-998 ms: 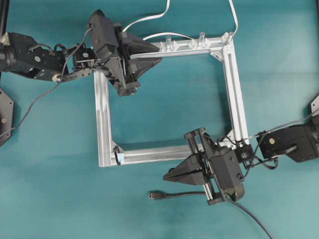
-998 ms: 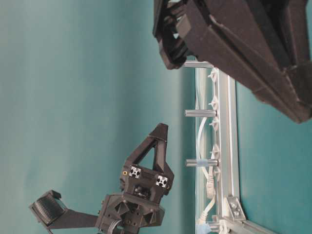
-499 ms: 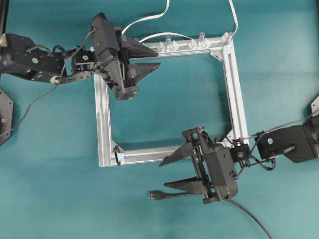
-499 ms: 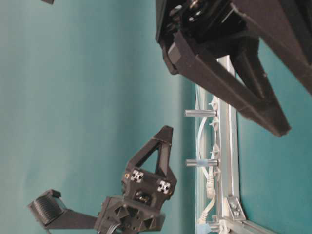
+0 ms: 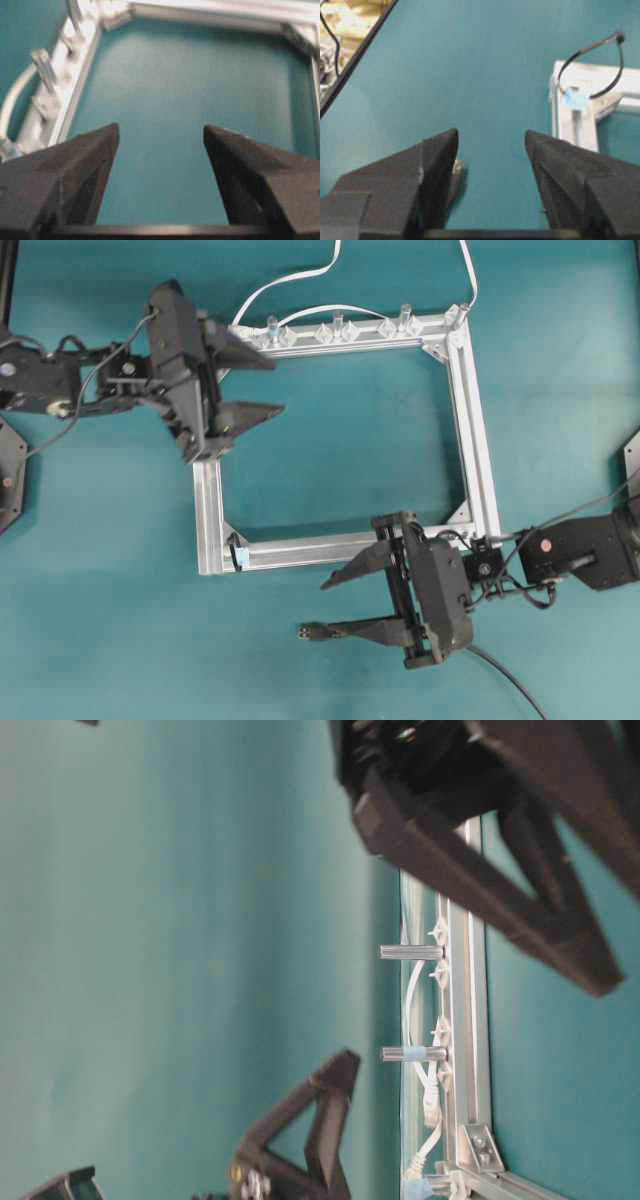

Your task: Insert the wire through the string loop located on the left side.

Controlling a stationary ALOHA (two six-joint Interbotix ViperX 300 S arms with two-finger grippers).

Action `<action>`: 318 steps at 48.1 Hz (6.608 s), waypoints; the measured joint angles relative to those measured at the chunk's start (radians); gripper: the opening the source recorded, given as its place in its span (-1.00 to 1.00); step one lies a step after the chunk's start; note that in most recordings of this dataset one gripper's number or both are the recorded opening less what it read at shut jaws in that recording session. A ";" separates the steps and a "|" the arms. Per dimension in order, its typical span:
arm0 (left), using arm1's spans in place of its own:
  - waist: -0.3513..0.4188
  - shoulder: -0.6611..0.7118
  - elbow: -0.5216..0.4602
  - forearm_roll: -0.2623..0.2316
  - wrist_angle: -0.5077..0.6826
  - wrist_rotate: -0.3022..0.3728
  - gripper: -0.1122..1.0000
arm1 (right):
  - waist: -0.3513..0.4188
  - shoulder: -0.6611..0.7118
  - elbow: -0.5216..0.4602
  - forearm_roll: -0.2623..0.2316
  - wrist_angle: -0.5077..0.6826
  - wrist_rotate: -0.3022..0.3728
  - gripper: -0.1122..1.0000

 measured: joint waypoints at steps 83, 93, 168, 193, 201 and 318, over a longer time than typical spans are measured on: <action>-0.402 -0.190 0.066 0.000 0.545 -0.212 0.77 | 0.060 0.189 -0.160 0.244 0.245 -0.052 0.32; -0.402 -0.190 0.066 0.000 0.545 -0.213 0.76 | 0.061 0.212 -0.173 0.244 0.259 -0.052 0.32; -0.402 -0.190 0.067 0.000 0.545 -0.213 0.76 | 0.066 0.167 -0.184 0.224 0.453 -0.052 -0.37; -0.402 -0.189 0.067 0.000 0.545 -0.213 0.76 | 0.040 0.048 -0.176 0.192 0.514 -0.051 -0.37; -0.402 -0.189 0.066 0.000 0.545 -0.213 0.76 | -0.012 -0.002 -0.175 0.132 0.597 -0.052 -0.37; -0.402 -0.190 0.066 0.000 0.546 -0.213 0.76 | -0.186 -0.067 -0.184 -0.005 0.776 -0.052 -0.37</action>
